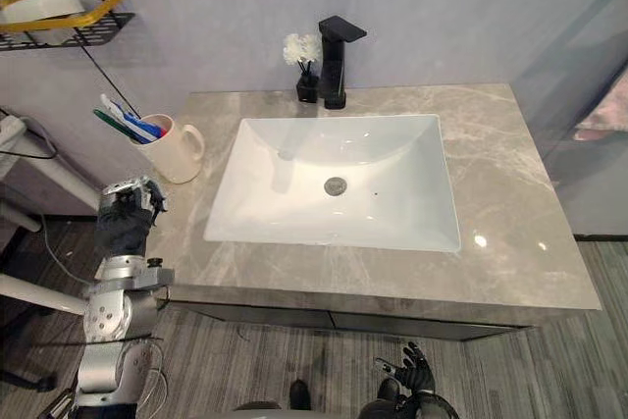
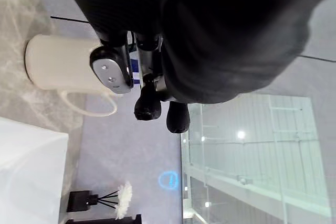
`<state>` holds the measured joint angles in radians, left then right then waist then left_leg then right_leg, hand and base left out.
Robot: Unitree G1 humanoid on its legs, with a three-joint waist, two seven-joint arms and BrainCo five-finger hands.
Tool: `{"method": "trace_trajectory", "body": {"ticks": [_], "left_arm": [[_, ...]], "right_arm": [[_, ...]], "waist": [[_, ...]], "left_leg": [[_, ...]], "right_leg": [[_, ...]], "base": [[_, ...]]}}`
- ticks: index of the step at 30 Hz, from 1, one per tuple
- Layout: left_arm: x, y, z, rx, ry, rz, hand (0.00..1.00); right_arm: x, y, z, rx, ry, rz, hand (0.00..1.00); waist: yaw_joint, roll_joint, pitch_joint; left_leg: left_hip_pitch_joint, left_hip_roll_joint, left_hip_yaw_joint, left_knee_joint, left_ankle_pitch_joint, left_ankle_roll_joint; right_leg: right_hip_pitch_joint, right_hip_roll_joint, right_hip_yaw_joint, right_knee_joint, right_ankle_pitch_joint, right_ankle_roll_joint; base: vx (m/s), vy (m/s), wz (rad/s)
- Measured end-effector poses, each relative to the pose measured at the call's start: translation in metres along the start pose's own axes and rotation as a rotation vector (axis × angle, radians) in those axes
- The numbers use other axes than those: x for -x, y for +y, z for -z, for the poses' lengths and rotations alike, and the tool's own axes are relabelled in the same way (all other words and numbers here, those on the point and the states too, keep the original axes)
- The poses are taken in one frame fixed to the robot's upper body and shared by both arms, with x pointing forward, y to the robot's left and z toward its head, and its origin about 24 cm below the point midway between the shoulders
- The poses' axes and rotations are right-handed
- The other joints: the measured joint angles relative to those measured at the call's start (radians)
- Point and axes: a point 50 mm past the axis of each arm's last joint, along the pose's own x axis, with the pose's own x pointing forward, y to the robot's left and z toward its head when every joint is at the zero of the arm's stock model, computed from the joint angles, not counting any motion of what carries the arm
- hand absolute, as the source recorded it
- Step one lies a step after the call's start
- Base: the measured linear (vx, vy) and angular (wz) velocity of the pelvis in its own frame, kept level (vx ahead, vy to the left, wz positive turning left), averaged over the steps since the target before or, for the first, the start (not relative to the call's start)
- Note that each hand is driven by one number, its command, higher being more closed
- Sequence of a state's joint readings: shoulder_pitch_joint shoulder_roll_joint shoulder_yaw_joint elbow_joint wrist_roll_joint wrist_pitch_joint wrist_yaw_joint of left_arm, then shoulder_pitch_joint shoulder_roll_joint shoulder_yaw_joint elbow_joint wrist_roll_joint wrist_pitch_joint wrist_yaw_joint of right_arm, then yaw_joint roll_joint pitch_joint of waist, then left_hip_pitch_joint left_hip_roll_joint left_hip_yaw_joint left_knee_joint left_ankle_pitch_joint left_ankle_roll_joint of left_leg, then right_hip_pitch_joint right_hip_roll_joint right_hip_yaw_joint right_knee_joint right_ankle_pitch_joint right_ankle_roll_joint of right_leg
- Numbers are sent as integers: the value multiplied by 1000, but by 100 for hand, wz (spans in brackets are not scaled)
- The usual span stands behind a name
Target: Organize washtable
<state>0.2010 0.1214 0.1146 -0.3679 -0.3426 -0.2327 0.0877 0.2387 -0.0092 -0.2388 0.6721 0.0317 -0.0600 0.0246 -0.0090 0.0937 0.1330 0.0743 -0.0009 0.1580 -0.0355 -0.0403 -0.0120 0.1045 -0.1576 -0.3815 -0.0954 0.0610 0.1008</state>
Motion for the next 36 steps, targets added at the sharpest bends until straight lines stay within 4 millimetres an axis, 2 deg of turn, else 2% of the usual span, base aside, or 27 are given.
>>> {"method": "trace_trajectory", "body": {"ticks": [5,8,9,11,12,16,18,20,22,26,29,32,36], "left_arm": [[29,26,6,70,48,-213,100],[53,40,21,106,145,-322,100],[61,43,33,107,204,-353,0],[76,48,49,110,294,-395,0],[84,50,60,118,354,-418,0],[112,53,97,136,568,-460,0],[139,51,123,142,744,-469,0],[155,49,137,145,845,-466,0],[184,45,156,124,1012,-460,0],[226,38,173,63,1249,-412,0],[229,43,177,-10,1300,-350,0],[236,45,178,-45,1339,-327,0],[228,43,182,-85,1341,-257,0]], "right_arm": [[-1,-2,10,-17,49,11,0],[0,-4,15,-46,72,27,0],[0,-4,16,-59,77,38,0],[1,-3,17,-78,80,46,0],[1,-1,18,-91,81,47,0],[2,-2,22,-117,110,66,0],[2,-2,23,-115,114,62,0],[2,-1,23,-112,114,57,0],[3,-1,24,-112,118,55,0],[3,0,32,-111,148,55,0],[4,1,37,-107,164,53,0],[4,1,37,-90,166,45,0],[3,5,37,-68,173,24,0]], "waist": [[27,9,-14],[44,3,-23],[57,6,-36],[56,-8,-47],[59,-4,-55],[80,-15,-66],[78,-16,-79],[76,-18,-82],[74,-25,-85],[71,-47,-90],[66,-56,-88],[46,-55,-85],[48,-67,-75]], "left_leg": [[17,-4,-42,0,9,4],[25,-7,-82,-2,16,6],[25,-8,-94,-1,18,6],[21,-12,-122,-3,25,2],[23,-13,-134,-2,28,2],[29,-10,-142,-2,32,-1],[29,-6,-139,-3,33,-4],[33,-2,-134,-7,33,-5],[48,2,-130,-25,38,-16],[69,14,-109,-40,44,-19],[87,20,-91,-44,46,-20],[110,23,-62,-55,45,-21],[133,33,-16,-54,39,-28]], "right_leg": [[41,-2,-45,-2,-7,5],[71,-3,-89,-2,-14,7],[78,-3,-103,-2,-16,8],[89,-5,-138,-2,-21,9],[102,-5,-154,-2,-24,11],[120,-1,-167,-3,-26,12],[120,2,-167,-3,-27,14],[120,4,-165,-4,-27,13],[119,9,-162,-6,-30,11],[118,19,-137,-6,-34,7],[119,25,-116,-5,-34,5],[119,28,-80,-3,-32,3],[114,36,-28,-6,-25,-6]], "base": [[-55,-29,28],[-58,-34,42],[-37,-17,30],[-39,-22,48],[-37,-19,44],[-55,-13,12],[-16,-3,0],[-22,-4,-6],[-23,-7,-6],[21,-3,-15],[46,-5,-23],[12,25,-33],[-21,16,-36]]}}
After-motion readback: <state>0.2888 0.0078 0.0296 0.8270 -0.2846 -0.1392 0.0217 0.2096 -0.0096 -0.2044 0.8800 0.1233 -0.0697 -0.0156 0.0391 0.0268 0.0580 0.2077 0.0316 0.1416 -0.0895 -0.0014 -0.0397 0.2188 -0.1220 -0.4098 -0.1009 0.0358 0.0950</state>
